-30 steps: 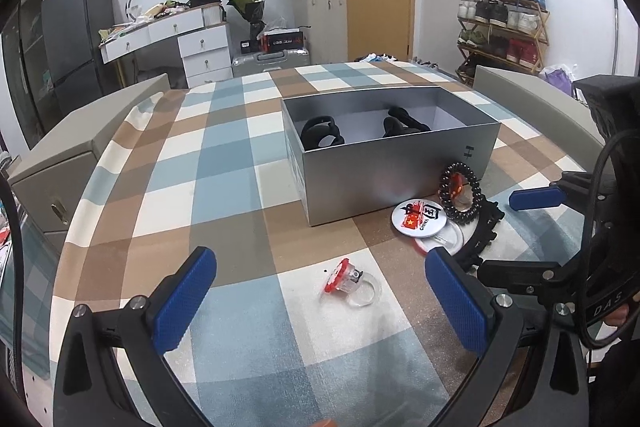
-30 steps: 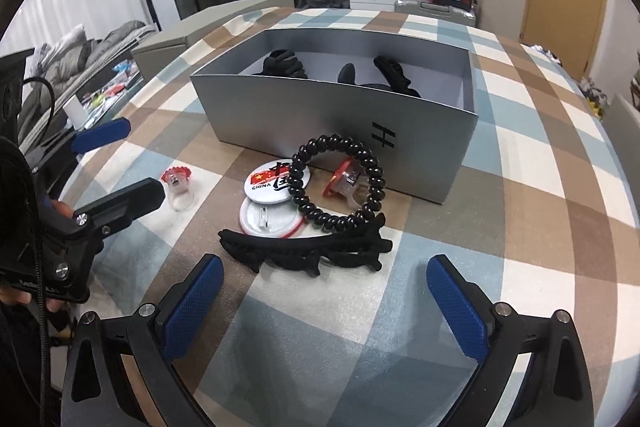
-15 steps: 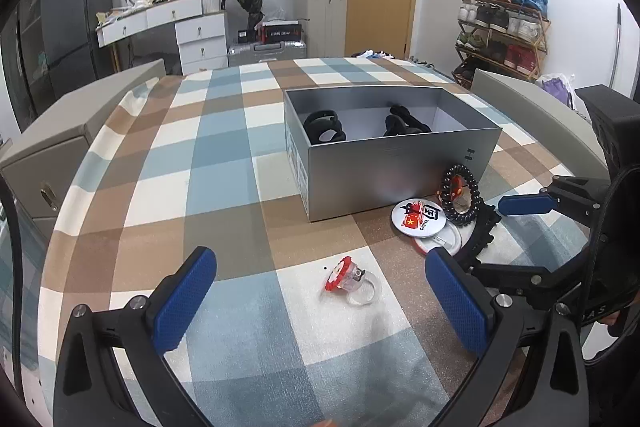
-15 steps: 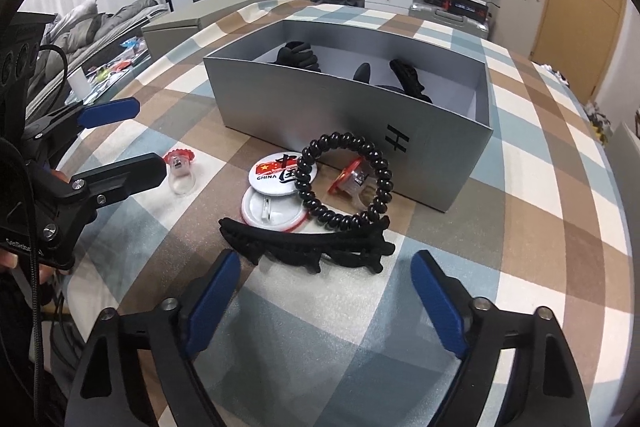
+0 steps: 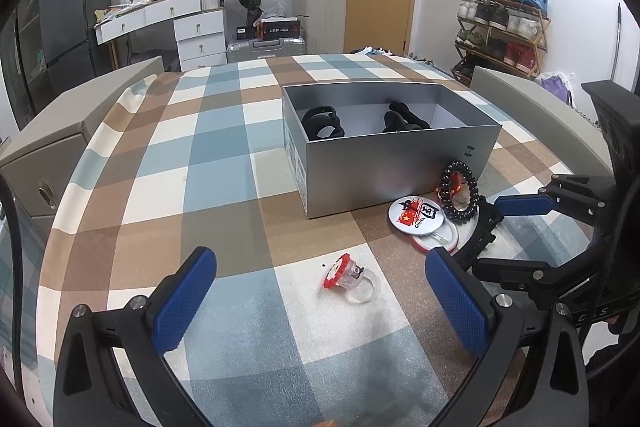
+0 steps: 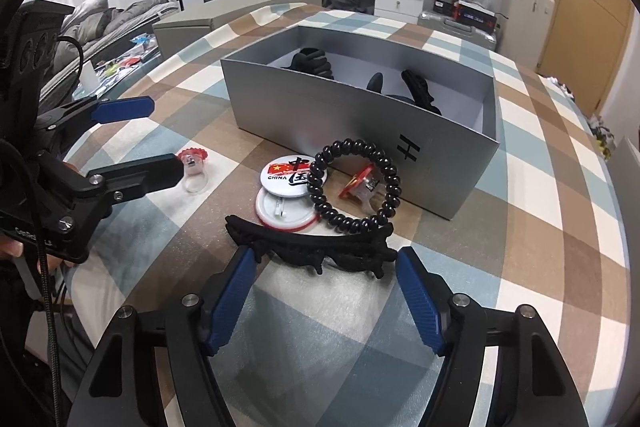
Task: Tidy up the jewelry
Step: 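Grasp the long black claw clip with the right tool while the left tool grasps a red ring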
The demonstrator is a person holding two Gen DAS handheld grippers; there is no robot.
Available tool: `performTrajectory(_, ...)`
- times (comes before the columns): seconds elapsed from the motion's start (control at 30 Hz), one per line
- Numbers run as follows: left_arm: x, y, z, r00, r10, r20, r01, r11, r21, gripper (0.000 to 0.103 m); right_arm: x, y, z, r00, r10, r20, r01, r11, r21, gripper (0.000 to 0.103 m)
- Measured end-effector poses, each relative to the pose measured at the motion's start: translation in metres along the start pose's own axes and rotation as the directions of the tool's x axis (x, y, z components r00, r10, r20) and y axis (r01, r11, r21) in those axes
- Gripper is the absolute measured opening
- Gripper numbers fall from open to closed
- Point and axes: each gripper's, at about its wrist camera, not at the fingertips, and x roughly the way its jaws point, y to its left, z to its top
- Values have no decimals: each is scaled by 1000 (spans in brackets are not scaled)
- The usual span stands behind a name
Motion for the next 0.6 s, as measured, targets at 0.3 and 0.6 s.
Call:
performTrajectory(0.3, 0, -5, -1, 999, 27, -24, -26, 999, 32, 102, -16, -17, -6, 998, -12, 59, 7, 997, 77, 72)
performTrajectory(0.6, 11, -20, -4, 991, 19, -131, -5, 994, 110, 71, -28, -34, -7, 994, 22, 111, -41, 985, 170, 72)
